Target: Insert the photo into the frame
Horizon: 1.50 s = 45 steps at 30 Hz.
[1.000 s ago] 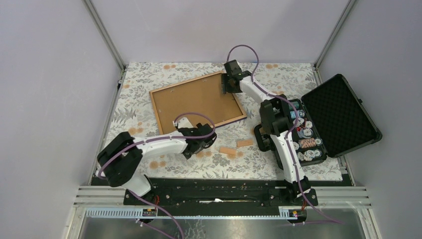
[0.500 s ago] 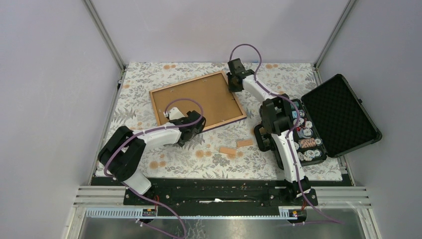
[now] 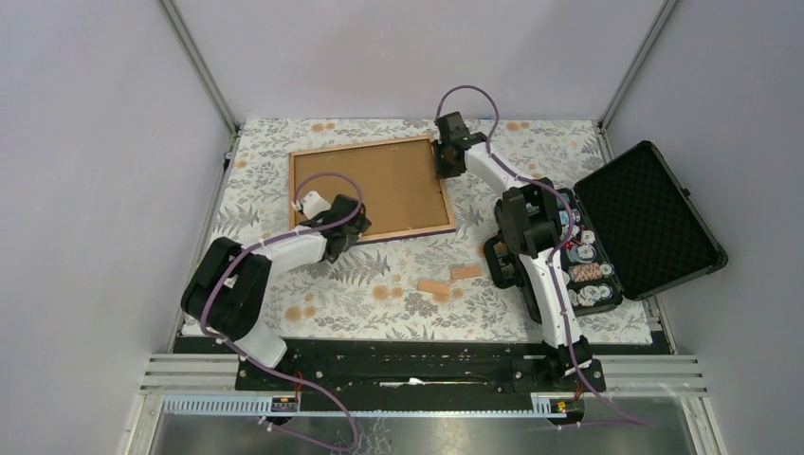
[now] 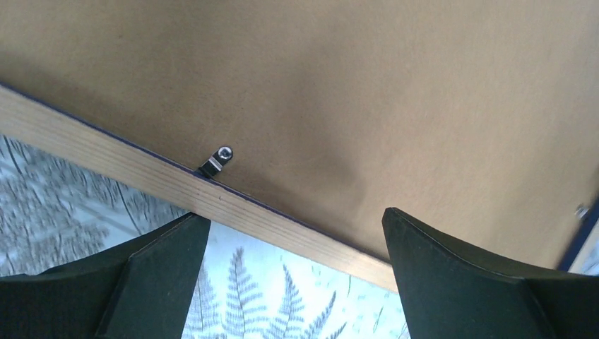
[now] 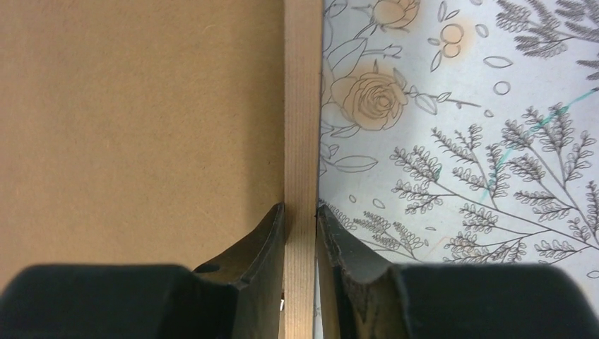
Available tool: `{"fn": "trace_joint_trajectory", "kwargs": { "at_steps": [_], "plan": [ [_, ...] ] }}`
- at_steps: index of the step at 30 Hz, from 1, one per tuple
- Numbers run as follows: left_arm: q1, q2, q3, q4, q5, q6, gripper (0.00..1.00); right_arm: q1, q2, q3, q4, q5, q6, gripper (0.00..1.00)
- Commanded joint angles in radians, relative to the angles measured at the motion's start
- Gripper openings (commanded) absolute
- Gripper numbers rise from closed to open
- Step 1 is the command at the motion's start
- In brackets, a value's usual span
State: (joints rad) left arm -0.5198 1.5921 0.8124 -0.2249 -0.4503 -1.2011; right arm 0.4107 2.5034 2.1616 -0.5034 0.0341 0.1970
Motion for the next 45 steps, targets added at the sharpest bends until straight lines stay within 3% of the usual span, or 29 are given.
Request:
{"fn": "trace_joint_trajectory", "kwargs": {
  "at_steps": [1,6,14,17,22,26,33,36,41,45],
  "plan": [
    [0.144,0.020,-0.065,0.079,0.117,0.054,0.98,0.019,-0.001,-0.033,-0.189,-0.200,-0.071,0.12],
    [0.272,0.000,-0.043,0.118,0.164,0.150,0.98,0.032,0.014,-0.016,-0.308,-0.289,-0.175,0.17],
    [0.382,0.018,-0.086,0.218,0.207,0.167,0.99,0.118,-0.058,-0.080,-0.430,-0.275,-0.260,0.17],
    [0.409,0.021,-0.115,0.260,0.227,0.175,0.98,0.140,-0.141,-0.198,-0.359,-0.264,-0.140,0.17],
    [0.458,0.000,-0.155,0.339,0.299,0.241,0.99,0.173,-0.330,-0.507,-0.016,-0.263,0.235,0.17],
    [0.494,-0.028,-0.211,0.469,0.384,0.279,0.99,0.265,-0.423,-0.636,0.146,-0.229,0.400,0.18],
    [0.599,-0.046,-0.375,0.860,0.652,0.313,0.99,0.415,-0.471,-0.717,0.268,-0.238,0.495,0.51],
    [0.622,-0.042,-0.387,0.885,0.685,0.320,0.98,0.430,-0.520,-0.716,0.236,-0.195,0.429,0.66],
    [0.623,-0.056,-0.406,0.897,0.682,0.311,0.99,0.429,-0.636,-0.656,0.158,0.079,0.239,0.97],
    [0.623,-0.089,-0.443,0.908,0.652,0.286,0.98,0.417,-0.585,-0.529,0.193,0.220,0.091,1.00]
  ]
}}
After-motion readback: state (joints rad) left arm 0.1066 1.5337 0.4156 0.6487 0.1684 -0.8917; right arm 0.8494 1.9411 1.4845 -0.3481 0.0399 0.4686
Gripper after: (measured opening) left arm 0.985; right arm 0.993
